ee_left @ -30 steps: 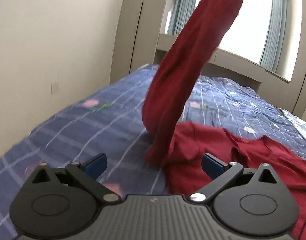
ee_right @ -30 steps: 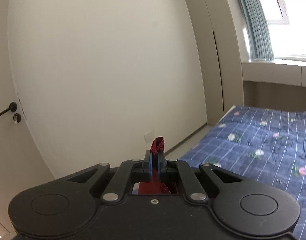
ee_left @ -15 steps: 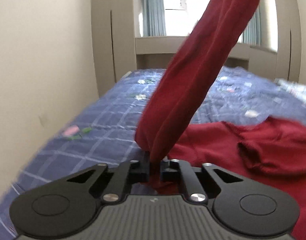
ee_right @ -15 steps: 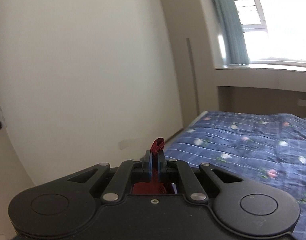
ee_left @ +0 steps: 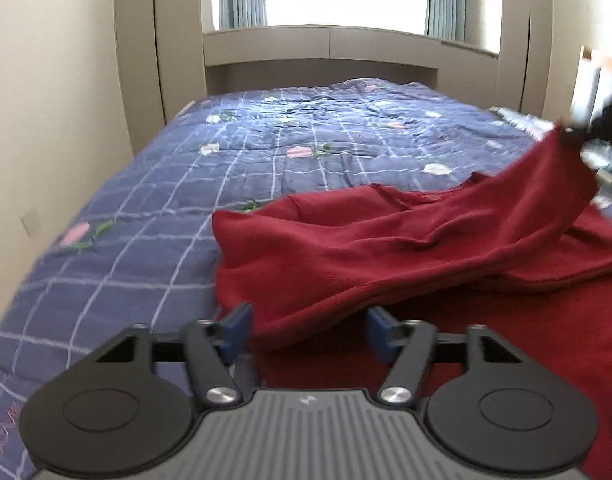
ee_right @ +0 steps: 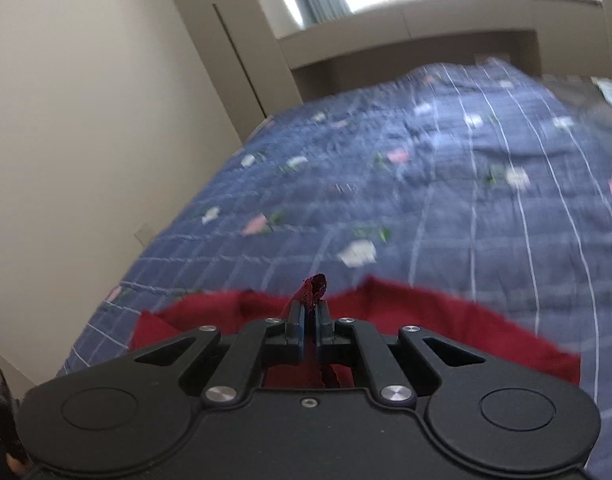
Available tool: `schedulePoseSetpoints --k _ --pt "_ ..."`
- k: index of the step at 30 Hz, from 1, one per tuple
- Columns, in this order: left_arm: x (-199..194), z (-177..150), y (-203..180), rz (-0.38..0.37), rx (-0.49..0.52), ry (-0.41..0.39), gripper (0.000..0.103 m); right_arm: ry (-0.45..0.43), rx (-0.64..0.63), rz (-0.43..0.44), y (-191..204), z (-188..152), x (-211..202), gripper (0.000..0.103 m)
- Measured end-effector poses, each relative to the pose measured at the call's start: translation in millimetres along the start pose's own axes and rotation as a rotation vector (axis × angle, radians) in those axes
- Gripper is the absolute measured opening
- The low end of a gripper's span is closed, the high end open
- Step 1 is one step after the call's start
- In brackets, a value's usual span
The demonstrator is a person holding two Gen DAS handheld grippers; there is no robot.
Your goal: Fold small clothes
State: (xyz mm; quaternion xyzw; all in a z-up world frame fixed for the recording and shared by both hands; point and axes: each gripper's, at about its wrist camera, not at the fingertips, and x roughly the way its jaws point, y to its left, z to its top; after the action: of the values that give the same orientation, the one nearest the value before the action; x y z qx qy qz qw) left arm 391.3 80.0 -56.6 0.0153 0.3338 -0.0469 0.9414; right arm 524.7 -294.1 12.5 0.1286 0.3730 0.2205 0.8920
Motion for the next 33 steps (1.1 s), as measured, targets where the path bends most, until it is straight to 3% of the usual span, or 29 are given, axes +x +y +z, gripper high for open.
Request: schedulePoseSetpoints --k 1,3,10,14,17,20,21,22,25,27,31,33 --pt "-4 -1 7 -0.022 -0.028 -0.002 0.088 0.004 0.011 0.003 -6 -7 4 0.004" --pt "-8 0 24 -0.04 -0.098 -0.004 0.091 0.012 0.026 0.011 -10 -15 3 0.004" --pt "29 31 84 0.026 -0.324 0.009 0.091 0.026 0.057 0.023 -24 -28 10 0.005" --pt "69 45 105 -0.004 -0.409 0.047 0.089 0.039 0.067 0.035 -30 -36 11 0.006" --pt "97 50 117 -0.046 -0.485 0.088 0.083 0.047 0.085 0.05 -34 -42 13 0.016" --pt "108 52 120 -0.064 -0.525 0.087 0.072 0.052 0.107 0.067 -38 -50 15 0.026" --pt "109 52 119 -0.077 -0.52 0.089 0.054 0.053 0.108 0.067 -39 -52 16 0.029" --pt "110 54 118 -0.101 -0.515 0.096 0.028 0.058 0.105 0.063 -38 -55 17 0.031" --pt "107 58 107 -0.109 -0.461 0.083 0.007 0.068 0.079 0.04 -35 -62 21 0.031" --pt "97 63 100 -0.097 -0.417 0.037 0.006 0.065 0.052 0.02 -30 -64 22 0.006" --pt "82 73 96 -0.041 -0.391 -0.04 0.005 0.044 0.057 0.025 -22 -64 13 0.003" --pt "84 77 97 -0.014 -0.373 -0.035 0.005 0.049 0.095 0.027 -20 -63 7 0.003"
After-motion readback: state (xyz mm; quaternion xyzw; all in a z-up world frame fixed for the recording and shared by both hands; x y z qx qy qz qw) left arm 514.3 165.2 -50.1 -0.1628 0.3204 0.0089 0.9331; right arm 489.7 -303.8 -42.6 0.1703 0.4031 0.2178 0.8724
